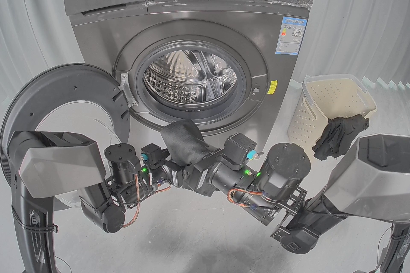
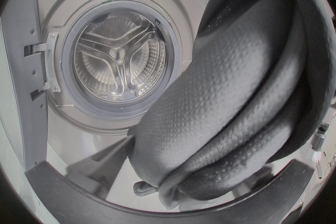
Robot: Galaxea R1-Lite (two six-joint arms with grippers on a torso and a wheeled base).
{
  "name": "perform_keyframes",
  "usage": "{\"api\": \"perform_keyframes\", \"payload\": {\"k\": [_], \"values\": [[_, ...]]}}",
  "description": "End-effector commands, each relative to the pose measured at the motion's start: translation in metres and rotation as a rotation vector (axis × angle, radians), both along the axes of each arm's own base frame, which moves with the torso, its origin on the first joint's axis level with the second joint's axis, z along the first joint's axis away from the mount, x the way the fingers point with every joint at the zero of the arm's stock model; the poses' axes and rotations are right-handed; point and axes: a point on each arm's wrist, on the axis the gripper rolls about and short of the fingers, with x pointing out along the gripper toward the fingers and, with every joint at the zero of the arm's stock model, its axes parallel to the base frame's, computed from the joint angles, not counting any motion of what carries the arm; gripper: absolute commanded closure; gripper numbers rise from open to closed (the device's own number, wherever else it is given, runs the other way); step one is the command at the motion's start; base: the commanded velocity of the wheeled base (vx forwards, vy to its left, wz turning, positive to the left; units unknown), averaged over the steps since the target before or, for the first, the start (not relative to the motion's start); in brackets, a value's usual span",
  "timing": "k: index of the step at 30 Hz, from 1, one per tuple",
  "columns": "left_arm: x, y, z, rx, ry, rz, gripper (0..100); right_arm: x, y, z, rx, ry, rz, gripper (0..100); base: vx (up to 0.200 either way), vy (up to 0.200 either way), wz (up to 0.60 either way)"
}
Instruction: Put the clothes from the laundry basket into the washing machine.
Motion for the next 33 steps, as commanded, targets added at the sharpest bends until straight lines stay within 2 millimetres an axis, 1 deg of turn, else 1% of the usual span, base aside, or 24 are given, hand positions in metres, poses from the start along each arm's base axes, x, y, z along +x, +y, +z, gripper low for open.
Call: {"api": "perform_keyframes", "payload": {"k": [1, 5, 8, 11, 13, 14, 16, 17, 18, 24, 25, 26, 30, 32, 33], "values": [[0.001, 0.0, -0.004, 0.003, 0.009, 0.003, 100, 0.001, -0.002, 0.0, 0.0, 0.0, -0.005, 100, 0.0, 0.0, 0.0], [0.002, 0.001, -0.002, -0.002, 0.003, 0.006, 100, 0.007, -0.008, -0.002, 0.002, 0.011, -0.023, 100, 0.0, 0.0, 0.0], [0.003, 0.006, 0.005, -0.009, -0.012, 0.024, 100, 0.011, -0.019, -0.009, -0.015, 0.044, -0.048, 100, 0.0, 0.0, 0.0], [0.003, 0.01, 0.015, -0.034, -0.029, 0.051, 100, 0.013, -0.029, -0.018, -0.042, 0.077, -0.066, 100, 0.0, 0.0, 0.0], [0.003, 0.011, 0.016, -0.036, -0.029, 0.054, 100, 0.013, -0.03, -0.019, -0.044, 0.079, -0.066, 100, 0.0, 0.0, 0.0], [0.0, 0.013, 0.027, -0.059, -0.044, 0.061, 100, 0.008, -0.038, -0.032, -0.094, 0.122, -0.067, 100, 0.0, 0.0, 0.0], [-0.004, 0.014, 0.034, -0.065, -0.053, 0.061, 100, 0.004, -0.041, -0.039, -0.123, 0.141, -0.066, 100, 0.0, 0.0, 0.0], [-0.004, 0.014, 0.034, -0.065, -0.053, 0.061, 100, 0.004, -0.041, -0.039, -0.123, 0.141, -0.066, 100, 0.0, 0.0, 0.0], [-0.008, 0.016, 0.039, -0.069, -0.057, 0.062, 100, 0.002, -0.041, -0.042, -0.133, 0.152, -0.063, 100, 0.0, 0.0, 0.0], [-0.023, 0.018, 0.05, -0.081, -0.057, 0.052, 100, 0.003, -0.041, -0.041, -0.127, 0.149, -0.065, 100, 0.0, 0.0, 0.0], [-0.025, 0.02, 0.052, -0.082, -0.057, 0.053, 100, 0.003, -0.041, -0.042, -0.128, 0.15, -0.066, 0, 0.0, 0.0, 0.0], [-0.026, 0.02, 0.053, -0.084, -0.061, 0.053, 100, 0.003, -0.041, -0.042, -0.129, 0.15, -0.065, 0, 0.0, 0.0, 0.0], [-0.042, 0.027, 0.069, -0.103, -0.075, 0.043, 100, -0.002, -0.042, -0.041, -0.132, 0.159, -0.061, 0, 0.0, 0.0, 0.0], [-0.055, 0.029, 0.077, -0.134, -0.066, 0.031, 100, -0.011, -0.055, -0.049, -0.193, 0.188, -0.068, 0, 0.0, 0.0, 0.0], [-0.062, 0.03, 0.08, -0.146, -0.06, 0.022, 100, -0.019, -0.063, -0.05, -0.222, 0.198, -0.063, 0, 0.0, 0.0, 0.0]]}}
